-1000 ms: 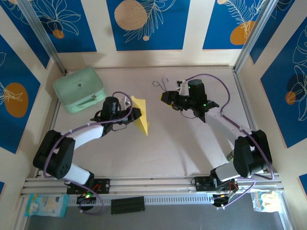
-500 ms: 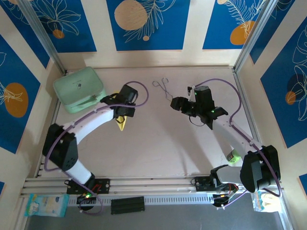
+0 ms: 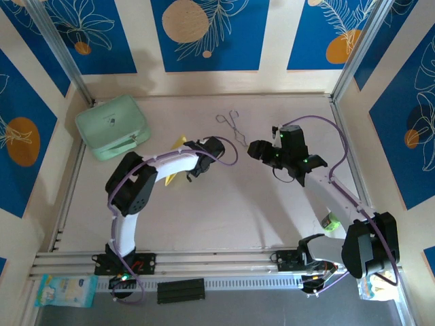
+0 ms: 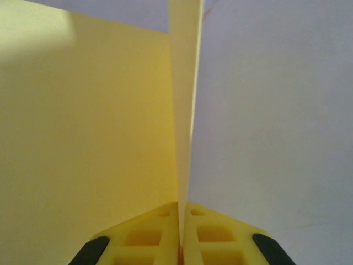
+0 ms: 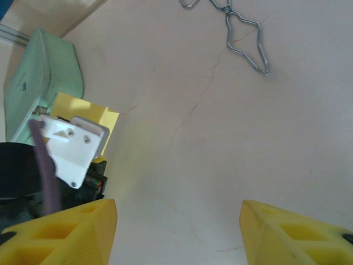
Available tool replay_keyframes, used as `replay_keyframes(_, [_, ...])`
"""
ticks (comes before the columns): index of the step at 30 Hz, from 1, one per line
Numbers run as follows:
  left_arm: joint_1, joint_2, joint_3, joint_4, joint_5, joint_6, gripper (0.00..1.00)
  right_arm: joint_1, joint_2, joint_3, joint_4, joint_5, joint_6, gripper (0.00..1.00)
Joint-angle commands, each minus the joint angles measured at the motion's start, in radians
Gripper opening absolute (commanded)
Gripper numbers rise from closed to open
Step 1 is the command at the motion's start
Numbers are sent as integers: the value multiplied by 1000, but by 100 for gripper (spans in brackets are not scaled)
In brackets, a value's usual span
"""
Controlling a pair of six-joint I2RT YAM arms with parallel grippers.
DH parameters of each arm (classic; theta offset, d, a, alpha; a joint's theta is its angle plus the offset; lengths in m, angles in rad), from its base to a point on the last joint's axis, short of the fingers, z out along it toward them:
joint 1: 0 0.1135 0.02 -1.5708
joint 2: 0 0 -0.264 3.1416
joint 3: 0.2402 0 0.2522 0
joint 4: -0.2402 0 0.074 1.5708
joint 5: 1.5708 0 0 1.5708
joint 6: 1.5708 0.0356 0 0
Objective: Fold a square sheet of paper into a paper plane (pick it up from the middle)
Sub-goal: Turn over the paper at the center of the table.
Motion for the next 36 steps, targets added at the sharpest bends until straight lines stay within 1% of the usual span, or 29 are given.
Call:
replay_keyframes(1, [-22, 51, 48, -11, -8, -13, 10, -12, -25, -17, -25, 7, 1, 61])
replay_keyframes(4, [-37, 89, 63, -9, 26, -39, 11, -18, -26, -22, -23, 4, 6, 61])
replay_keyframes(8, [-50, 117, 73, -23, 60, -79, 14, -21, -22, -29, -17, -1, 14, 60])
replay_keyframes(14, [-67, 114, 74, -12, 147, -107, 20, -23, -5, -37, 5, -14, 20, 60])
replay_keyframes(19, [-77, 101, 94, -42, 222, -167, 26, -22, 9, -51, 22, -22, 41, 60])
replay_keyframes(21, [-83, 73, 87, -47, 272, -197, 29, -24, 4, -59, 28, -17, 46, 60])
replay_keyframes(25, [-96, 3, 65, -52, 409, -274, 35, -29, -1, -60, 26, -7, 47, 60])
replay_keyframes(28, [-100, -73, 19, -2, 565, -343, 39, -33, -1, -63, 27, -4, 53, 60])
replay_keyframes(31, [-103, -160, -80, 145, 803, -435, 40, -36, 5, -69, 36, -8, 65, 60])
replay_keyframes(33, [-105, -224, -182, 308, 949, -517, 41, -38, 11, -69, 41, -17, 70, 60])
replay_keyframes(35, [-102, -275, -251, 408, 998, -575, 41, -40, 21, -65, 41, -27, 75, 60])
replay_keyframes(36, [-94, -299, -272, 420, 989, -584, 41, -41, 25, -64, 42, -32, 77, 60])
